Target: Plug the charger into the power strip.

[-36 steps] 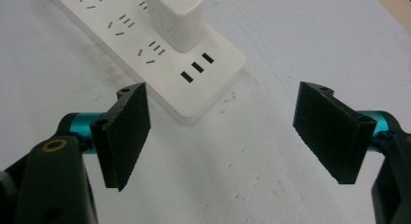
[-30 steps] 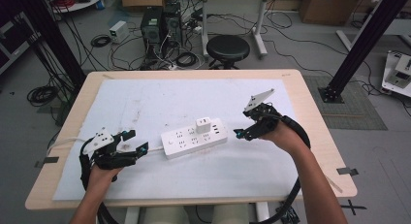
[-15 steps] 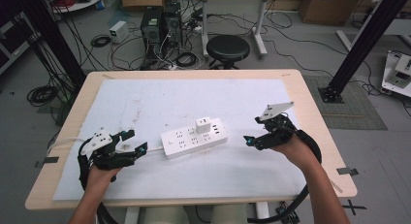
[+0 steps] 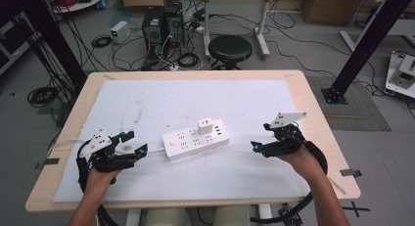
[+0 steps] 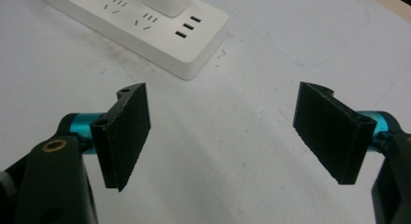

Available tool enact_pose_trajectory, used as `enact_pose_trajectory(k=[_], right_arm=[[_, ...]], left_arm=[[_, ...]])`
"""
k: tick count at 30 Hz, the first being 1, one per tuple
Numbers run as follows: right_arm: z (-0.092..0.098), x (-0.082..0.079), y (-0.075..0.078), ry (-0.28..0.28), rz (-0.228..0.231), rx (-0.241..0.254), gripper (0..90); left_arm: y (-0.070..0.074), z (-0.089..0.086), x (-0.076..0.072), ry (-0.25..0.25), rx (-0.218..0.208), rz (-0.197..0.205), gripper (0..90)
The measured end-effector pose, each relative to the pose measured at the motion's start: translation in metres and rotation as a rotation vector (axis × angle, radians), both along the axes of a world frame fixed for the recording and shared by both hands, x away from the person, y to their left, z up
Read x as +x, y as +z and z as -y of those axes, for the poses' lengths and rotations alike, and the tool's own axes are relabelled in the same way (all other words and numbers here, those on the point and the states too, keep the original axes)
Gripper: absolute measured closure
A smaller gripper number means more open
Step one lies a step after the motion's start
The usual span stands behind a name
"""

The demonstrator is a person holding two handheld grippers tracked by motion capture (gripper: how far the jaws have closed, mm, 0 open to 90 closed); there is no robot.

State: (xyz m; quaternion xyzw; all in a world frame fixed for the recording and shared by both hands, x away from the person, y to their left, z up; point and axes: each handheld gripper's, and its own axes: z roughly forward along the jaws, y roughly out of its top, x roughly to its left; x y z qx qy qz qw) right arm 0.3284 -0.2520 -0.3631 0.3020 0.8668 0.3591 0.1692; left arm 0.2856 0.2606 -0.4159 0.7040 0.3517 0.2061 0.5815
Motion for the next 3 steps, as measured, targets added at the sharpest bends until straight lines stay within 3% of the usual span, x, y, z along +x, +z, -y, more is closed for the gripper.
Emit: enact_pose_trajectory(k=[3], right_arm=[[0.0018, -0.0015, -0.0019, -0.003, 0.003, 0.003, 21.6]], left_arm=[[0.0000, 0.0003, -0.0001, 0.000, 0.001, 0.000, 23.7]])
